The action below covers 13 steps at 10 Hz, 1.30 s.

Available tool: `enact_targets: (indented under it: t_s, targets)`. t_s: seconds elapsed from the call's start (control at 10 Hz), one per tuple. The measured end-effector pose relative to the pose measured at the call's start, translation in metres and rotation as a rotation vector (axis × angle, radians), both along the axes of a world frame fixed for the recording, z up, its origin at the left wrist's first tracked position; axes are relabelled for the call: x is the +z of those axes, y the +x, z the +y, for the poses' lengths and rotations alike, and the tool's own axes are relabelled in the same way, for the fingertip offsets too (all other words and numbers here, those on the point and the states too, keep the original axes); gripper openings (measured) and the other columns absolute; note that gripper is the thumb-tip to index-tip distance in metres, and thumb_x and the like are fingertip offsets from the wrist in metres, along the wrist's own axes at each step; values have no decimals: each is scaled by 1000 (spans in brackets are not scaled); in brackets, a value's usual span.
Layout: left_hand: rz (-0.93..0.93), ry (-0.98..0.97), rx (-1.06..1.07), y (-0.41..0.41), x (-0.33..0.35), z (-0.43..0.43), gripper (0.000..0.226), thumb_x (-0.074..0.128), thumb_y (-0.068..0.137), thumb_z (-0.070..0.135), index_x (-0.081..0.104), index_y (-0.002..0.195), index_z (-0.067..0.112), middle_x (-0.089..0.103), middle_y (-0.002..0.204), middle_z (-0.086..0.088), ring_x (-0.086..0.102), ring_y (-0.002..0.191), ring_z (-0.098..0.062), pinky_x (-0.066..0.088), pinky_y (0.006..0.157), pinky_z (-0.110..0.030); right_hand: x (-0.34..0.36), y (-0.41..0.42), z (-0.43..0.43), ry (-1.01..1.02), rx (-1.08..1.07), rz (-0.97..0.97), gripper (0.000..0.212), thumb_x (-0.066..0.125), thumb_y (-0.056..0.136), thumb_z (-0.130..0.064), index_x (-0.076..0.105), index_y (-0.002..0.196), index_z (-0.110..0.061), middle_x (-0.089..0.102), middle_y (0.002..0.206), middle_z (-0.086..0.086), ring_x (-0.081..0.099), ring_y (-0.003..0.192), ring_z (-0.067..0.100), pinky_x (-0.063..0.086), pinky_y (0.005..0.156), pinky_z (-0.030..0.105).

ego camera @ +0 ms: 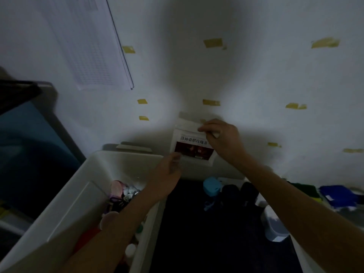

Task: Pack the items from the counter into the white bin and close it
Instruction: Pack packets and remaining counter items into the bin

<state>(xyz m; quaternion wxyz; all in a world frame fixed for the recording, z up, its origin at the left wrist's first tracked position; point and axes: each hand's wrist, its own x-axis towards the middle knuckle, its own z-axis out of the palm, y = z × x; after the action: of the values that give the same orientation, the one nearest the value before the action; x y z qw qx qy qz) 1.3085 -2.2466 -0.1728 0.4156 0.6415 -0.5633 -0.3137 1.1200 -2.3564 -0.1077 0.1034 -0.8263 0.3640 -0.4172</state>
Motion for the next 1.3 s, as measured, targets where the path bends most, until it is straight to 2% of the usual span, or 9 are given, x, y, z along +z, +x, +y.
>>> enact_targets:
  t_s: [0.1, 0.3, 0.4, 0.6, 0.7, 0.8, 1.0, 1.2, 1.3]
  targets:
    - [21, -154, 114, 14, 26, 6, 31, 56, 95, 13, 58, 125, 23, 63, 115, 9, 59, 102, 1, 48, 81, -10, 22, 11, 20, -24, 38, -64, 25, 63, 84, 3, 77, 98, -12, 70, 106, 0, 66, 91, 14, 58, 77, 30]
    - [284, -245, 288, 50, 57, 23, 13, 53, 99, 17, 64, 102, 13, 68, 90, 3, 65, 85, -9, 53, 81, -30, 44, 54, 47, 5, 121, -106, 30, 61, 85, 2, 78, 98, -19, 61, 102, -18, 60, 91, 1, 53, 79, 15]
    - [517, -129, 346, 72, 65, 33, 30, 40, 103, 27, 64, 94, 12, 70, 93, -6, 68, 92, -25, 53, 86, -39, 43, 84, 60, 9, 155, -94, 31, 61, 83, 2, 78, 96, -19, 62, 100, -17, 60, 89, 1, 52, 77, 14]
    - [770, 60, 417, 125, 59, 49, 50, 33, 102, 49, 60, 87, 9, 71, 102, -13, 68, 93, -30, 55, 80, -42, 23, 142, 81, 7, 228, -16, 31, 61, 82, 4, 79, 93, -19, 71, 104, -6, 63, 92, 5, 45, 83, 7]
    - [834, 138, 362, 148, 47, 54, 60, 33, 99, 57, 65, 106, 7, 70, 107, -15, 68, 98, -35, 56, 75, -42, 13, 163, 89, -20, 267, 48, 29, 63, 82, 5, 79, 94, -16, 72, 104, -1, 65, 96, 12, 50, 88, 20]
    - [965, 192, 365, 167, 43, 58, 62, 37, 96, 59, 64, 114, 6, 70, 106, -17, 69, 95, -37, 58, 71, -43, 2, 179, 96, -34, 321, 99, 32, 63, 79, 10, 79, 93, -14, 73, 102, 1, 64, 94, 12, 48, 85, 17]
    - [942, 198, 258, 198, 33, 63, 29, 47, 98, 29, 60, 116, 11, 76, 89, -5, 73, 84, -27, 59, 65, -38, -18, 202, 102, 11, 384, 334, 36, 55, 85, 10, 78, 100, -14, 71, 113, 1, 67, 102, 23, 55, 82, 42]
    - [1080, 417, 165, 225, 9, 61, 35, 53, 94, 44, 65, 108, 14, 73, 102, -14, 72, 90, -31, 58, 74, -44, -39, 217, 117, -68, 437, 528, 19, 75, 81, -11, 77, 99, -17, 74, 107, -1, 69, 95, 22, 55, 80, 34]
    - [1036, 516, 83, 233, -8, 58, 24, 50, 98, 17, 63, 113, 3, 67, 113, -21, 67, 97, -32, 58, 81, -42, -53, 226, 125, -44, 429, 603, 19, 71, 83, -11, 76, 98, -20, 72, 108, -3, 66, 97, 22, 54, 80, 34]
